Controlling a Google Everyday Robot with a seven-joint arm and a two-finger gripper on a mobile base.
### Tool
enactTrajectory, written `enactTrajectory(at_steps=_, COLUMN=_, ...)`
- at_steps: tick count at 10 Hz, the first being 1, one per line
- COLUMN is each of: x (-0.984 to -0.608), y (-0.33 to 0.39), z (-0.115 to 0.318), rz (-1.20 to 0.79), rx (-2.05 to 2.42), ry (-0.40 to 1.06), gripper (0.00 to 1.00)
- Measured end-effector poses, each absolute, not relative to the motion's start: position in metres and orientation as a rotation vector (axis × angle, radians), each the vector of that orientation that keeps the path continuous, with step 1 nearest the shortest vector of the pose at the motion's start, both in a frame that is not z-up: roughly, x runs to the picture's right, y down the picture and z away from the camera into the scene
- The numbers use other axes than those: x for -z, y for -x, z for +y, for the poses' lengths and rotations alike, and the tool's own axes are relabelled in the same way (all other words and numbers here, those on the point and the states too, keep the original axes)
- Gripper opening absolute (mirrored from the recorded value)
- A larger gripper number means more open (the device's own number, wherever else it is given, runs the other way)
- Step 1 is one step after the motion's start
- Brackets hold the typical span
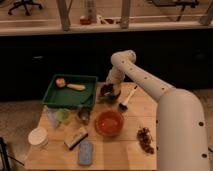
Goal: Place pepper in purple bowl
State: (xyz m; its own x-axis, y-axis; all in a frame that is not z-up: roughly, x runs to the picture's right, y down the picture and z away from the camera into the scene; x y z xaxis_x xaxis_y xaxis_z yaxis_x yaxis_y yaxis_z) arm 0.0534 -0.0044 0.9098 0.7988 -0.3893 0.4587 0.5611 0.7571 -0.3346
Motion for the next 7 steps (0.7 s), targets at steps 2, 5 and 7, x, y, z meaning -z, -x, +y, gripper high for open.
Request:
enactTrajectory(at_steps=2, x=-0.9093, y=-0.0516, z=-0.0042, rz=-0.382, rx=0.538, ry=0.483, gripper=0.80)
enactTrajectory(at_steps=5, x=-0.9076, y=-0.0527, z=-0.0027, rz=-0.382, rx=0.541, ry=0.485, gripper=0.80)
enactTrajectory(at_steps=7, x=-0.9058, y=-0.0540, z=-0.0032, rz=-0.381, rx=0.538, ry=0.482, gripper=0.80)
